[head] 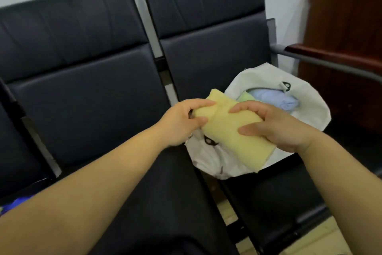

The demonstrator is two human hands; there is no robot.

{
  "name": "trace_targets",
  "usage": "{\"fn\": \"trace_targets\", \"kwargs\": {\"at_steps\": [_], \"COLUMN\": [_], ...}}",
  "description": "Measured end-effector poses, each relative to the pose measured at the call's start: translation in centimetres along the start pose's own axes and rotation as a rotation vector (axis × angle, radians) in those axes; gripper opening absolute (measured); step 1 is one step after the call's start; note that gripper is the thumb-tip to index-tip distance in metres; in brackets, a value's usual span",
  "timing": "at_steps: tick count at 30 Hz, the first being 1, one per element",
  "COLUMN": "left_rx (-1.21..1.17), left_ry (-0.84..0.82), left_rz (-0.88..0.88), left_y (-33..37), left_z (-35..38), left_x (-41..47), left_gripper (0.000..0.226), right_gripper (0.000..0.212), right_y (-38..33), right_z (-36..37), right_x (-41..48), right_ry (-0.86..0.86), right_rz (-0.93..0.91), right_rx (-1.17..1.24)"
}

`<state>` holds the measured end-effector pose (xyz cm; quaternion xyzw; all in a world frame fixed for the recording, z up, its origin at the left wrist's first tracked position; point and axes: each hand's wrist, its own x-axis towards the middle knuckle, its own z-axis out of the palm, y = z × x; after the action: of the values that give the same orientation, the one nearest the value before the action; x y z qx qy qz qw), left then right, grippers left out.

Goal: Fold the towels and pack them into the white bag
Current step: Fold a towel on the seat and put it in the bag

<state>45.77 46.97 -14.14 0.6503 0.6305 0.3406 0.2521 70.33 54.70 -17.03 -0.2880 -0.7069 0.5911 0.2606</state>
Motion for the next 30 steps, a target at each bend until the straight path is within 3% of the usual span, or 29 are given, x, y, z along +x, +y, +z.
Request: {"fn": "trace_targets", "kwargs": {"at_steps": [4, 8, 11, 14, 17, 24, 30], "left_rx": [0.045, 0.373, 0.594, 0.644, 0.657, 0.504, 0.42], "left_ry": [-0.03, -0.047, -0.126, -0.299, -0.407, -0.085, -0.08], "left_rz": [0.066, 0.087, -0.048, -0.106, -0.094, -0.071, -0.082], "left_y": [2.6, 2.3, 1.2, 0.1, -0.6, -0.5, 0.5], "left_z": [2.8, 4.2, 4.4, 4.3, 3.9, 0.6, 0.1], "left_x": [4.8, 10.0, 13.1, 14.2, 14.1, 12.6, 10.6], "left_gripper": [0.049, 0.044, 0.038, 0.033, 0.036, 0.049, 0.053], "right_gripper": [0.045, 0.048, 0.052, 0.05, 0.046, 0.037, 0.036], "right_y": [2.3, 5.0, 6.5, 7.2, 6.9, 5.9, 6.0], "right_z": [-5.5, -10.1, -11.7, -11.6, -9.8, -4.3, -2.6], "right_x": [-0.5, 0.0, 1.5, 4.0, 6.4, 9.5, 10.0], "right_ry": [0.206, 0.466, 0.652, 0.756, 0.729, 0.531, 0.257], "right_rz": [0.024, 0.047, 0.015, 0.014, -0.004, 0.017, 0.219], "right_rx": [0.099, 0.108, 0.041, 0.152, 0.328, 0.277, 0.15]}}
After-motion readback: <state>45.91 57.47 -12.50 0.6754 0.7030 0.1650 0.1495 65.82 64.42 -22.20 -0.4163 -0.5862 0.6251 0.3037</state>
